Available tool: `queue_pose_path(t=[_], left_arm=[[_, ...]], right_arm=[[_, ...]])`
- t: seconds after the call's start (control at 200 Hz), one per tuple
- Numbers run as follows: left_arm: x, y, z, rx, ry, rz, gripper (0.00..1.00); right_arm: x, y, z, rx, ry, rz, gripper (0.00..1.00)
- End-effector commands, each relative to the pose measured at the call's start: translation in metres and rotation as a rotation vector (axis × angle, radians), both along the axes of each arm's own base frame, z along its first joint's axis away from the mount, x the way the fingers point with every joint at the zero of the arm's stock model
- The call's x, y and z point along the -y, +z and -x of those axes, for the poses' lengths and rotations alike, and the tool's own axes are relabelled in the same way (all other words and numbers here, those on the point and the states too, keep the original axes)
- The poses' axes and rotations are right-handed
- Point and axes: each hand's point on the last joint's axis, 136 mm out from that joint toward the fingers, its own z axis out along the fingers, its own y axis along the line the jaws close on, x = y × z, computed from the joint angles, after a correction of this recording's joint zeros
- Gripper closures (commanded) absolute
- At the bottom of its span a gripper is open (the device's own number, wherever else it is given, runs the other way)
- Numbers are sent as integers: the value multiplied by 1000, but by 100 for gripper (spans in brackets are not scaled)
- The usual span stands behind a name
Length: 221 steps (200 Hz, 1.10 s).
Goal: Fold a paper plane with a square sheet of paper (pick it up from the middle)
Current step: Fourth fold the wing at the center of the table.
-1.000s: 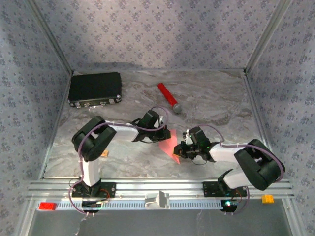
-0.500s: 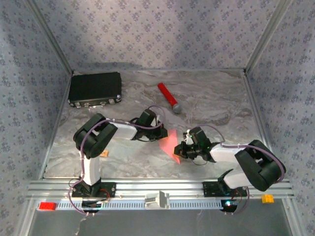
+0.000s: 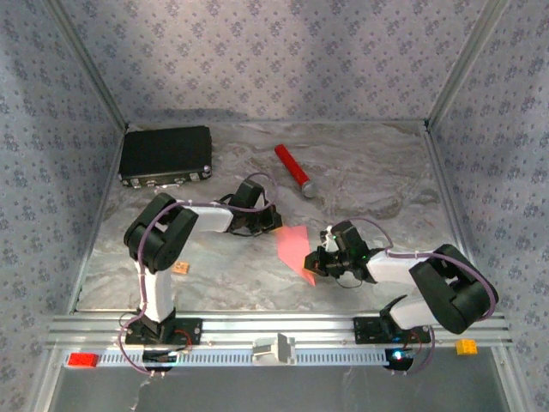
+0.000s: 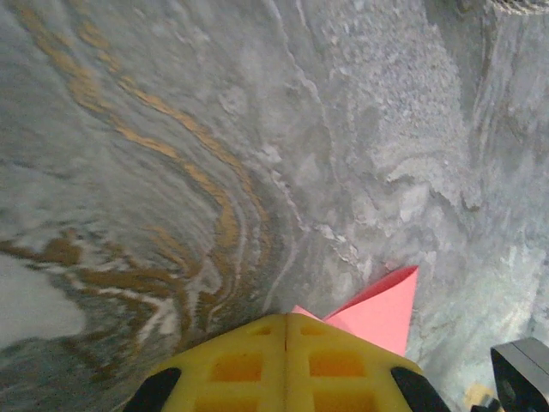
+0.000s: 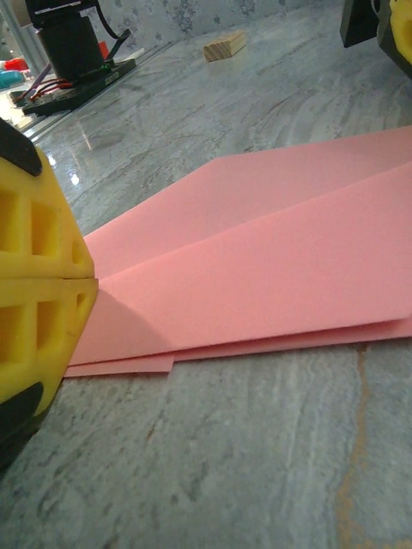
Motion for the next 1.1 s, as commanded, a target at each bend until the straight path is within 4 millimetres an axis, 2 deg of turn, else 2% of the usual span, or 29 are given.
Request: queue_pose_path(t=[0.0, 0.125, 0.25, 0.34, 0.415, 0.555, 0.7, 0.869, 1.099], left_arm=[[-4, 29, -7, 95, 23, -1, 100], [6, 51, 0, 160, 17, 56, 100], [24, 54, 20, 155, -59, 83, 100], [38, 48, 37, 128, -119, 98, 100], [45, 35, 49, 94, -166, 95, 100], [59, 25, 63, 37, -228, 148, 100], [65, 15, 75, 12, -272, 130, 100], [63, 3, 76, -6, -267, 111, 100], [34, -21, 60, -8, -179, -18, 100]], right_arm=[[23, -29, 24, -106, -4, 112, 100], [22, -27, 22, -104, -7, 108, 100], [22, -25, 20, -98, -9, 102, 100], [23, -24, 20, -99, -13, 103, 100], [24, -23, 19, -95, -16, 102, 100], [24, -22, 19, -95, -13, 104, 100], [25, -23, 19, -96, -15, 103, 100], [26, -23, 19, -96, -18, 104, 100], [26, -23, 20, -97, -14, 104, 100]])
